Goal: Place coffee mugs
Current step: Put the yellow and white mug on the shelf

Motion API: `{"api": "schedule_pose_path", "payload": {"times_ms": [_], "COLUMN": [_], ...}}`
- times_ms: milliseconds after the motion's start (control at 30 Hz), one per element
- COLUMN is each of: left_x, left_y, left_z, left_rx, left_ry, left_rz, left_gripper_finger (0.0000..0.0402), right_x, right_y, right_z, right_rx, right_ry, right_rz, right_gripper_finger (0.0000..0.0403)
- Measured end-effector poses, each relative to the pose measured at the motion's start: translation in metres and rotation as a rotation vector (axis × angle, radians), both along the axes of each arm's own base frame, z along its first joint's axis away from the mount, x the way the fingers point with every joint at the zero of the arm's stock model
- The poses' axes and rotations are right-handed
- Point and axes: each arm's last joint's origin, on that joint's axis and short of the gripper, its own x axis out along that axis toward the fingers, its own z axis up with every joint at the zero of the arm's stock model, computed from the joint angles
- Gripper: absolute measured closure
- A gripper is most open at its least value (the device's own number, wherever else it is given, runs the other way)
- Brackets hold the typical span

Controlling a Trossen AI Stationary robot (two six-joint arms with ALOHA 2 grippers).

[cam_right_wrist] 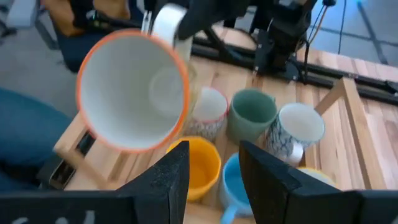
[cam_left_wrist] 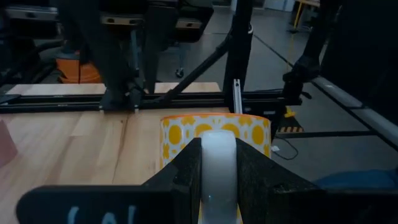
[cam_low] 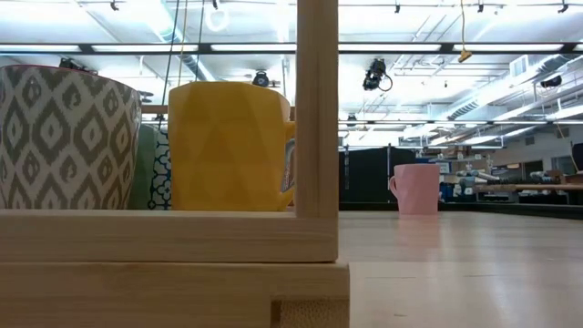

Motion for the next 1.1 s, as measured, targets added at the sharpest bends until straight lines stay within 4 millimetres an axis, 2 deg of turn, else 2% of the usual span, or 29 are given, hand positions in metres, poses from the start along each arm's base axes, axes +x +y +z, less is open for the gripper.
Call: {"api": "schedule_pose_path", "payload": {"times_ms": [200,533,800,1100], "left_x": [-0.005,-0.005,-0.005,-0.005], "left_y": [-0.007,-0.006,-0.006,-0.006], "left_z": [0.000,-0.002,-0.002,-0.002], "left_rx": [0.008,0.018,0.023,0.023], "left_ry": [0.002,0.009,0.012,0.012], "left_rz": [-0.002,0.017,0.026,0.026], "left_gripper_finger": [0.0326,0.0326,0.0326,0.0326], "right_x": [0.015,0.017,0.019,0.023], "right_y": [0.003,0.006,0.003,0.006], "right_z": [-0.007,-0.001,0.000,-0.003], "right_rx": [0.017,0.063,0.170,0.203], "right_ry": [-0.037,-0.089,-0.074,-0.097], "right_rz": [0.000,0.035,-0.054,-0.032], "right_gripper_finger": [0.0259,0.0259,0.0259,0.0259]}}
